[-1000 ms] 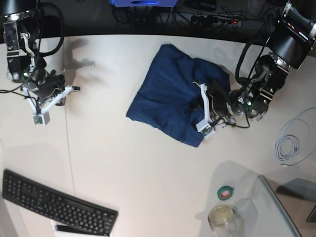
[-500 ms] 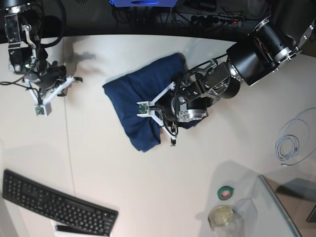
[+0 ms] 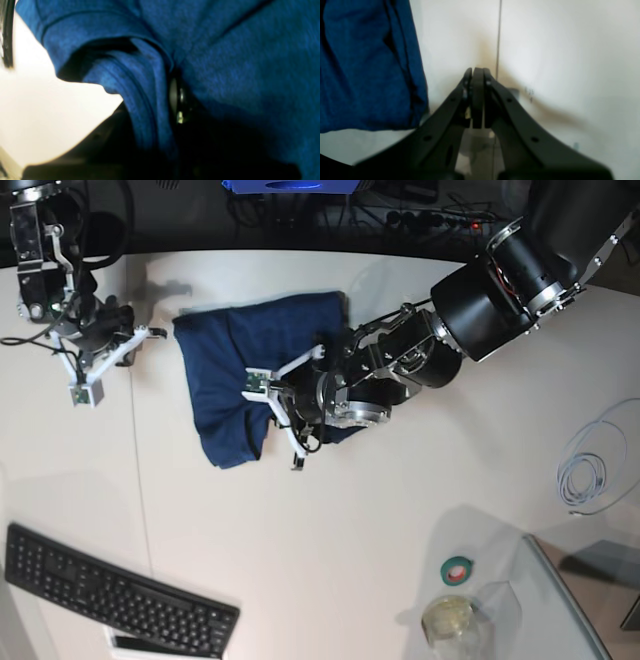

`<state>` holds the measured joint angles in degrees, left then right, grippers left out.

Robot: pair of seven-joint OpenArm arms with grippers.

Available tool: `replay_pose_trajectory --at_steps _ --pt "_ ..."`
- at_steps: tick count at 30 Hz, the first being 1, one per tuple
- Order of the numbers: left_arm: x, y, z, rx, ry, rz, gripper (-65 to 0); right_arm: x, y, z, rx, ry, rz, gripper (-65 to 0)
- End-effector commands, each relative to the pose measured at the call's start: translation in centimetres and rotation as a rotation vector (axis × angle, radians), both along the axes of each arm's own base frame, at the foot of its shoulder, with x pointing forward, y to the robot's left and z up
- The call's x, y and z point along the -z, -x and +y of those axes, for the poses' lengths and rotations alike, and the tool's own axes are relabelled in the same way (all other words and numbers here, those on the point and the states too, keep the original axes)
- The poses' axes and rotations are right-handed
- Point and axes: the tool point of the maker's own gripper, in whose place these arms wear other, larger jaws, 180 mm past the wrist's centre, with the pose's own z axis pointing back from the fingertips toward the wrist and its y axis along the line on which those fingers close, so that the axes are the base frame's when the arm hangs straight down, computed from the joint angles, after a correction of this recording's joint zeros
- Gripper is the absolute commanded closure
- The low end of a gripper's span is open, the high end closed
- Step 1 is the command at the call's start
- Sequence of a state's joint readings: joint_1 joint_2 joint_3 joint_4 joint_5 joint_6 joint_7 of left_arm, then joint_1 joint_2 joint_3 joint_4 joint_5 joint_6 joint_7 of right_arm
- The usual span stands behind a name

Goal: Layout the t-shirt on the table in an organized manner, then fold the t-shirt properly
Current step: 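Drag the folded blue shirt with the left gripper toward the right gripper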

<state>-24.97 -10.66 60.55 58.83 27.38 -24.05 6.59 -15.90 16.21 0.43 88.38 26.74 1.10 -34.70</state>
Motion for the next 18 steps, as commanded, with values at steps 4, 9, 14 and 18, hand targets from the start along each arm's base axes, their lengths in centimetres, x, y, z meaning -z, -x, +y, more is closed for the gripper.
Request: replay_pose_trajectory --at_steps 4,9,14,18 --pt "-1.6 -1.8 -0.8 0.036 0.002 -0.069 0.0 -0.8 -1.0 0.3 0.015 -0.012 -0.039 0.0" --pt "-3.0 -3.5 -2.3 0.029 0.028 -0.087 0.0 -0.7 -1.1 1.3 0.043 -0.045 -0.042 0.0" --pt "-2.8 -3.9 -3.8 0.031 0.036 -0.073 0.0 0.0 -0.8 1.7 0.047 -0.056 -0.023 0.0" --pt "-2.4 -3.2 -4.7 0.057 0.075 -0.041 0.0 1.3 0.2 1.3 0.064 -0.056 0.02 0.0"
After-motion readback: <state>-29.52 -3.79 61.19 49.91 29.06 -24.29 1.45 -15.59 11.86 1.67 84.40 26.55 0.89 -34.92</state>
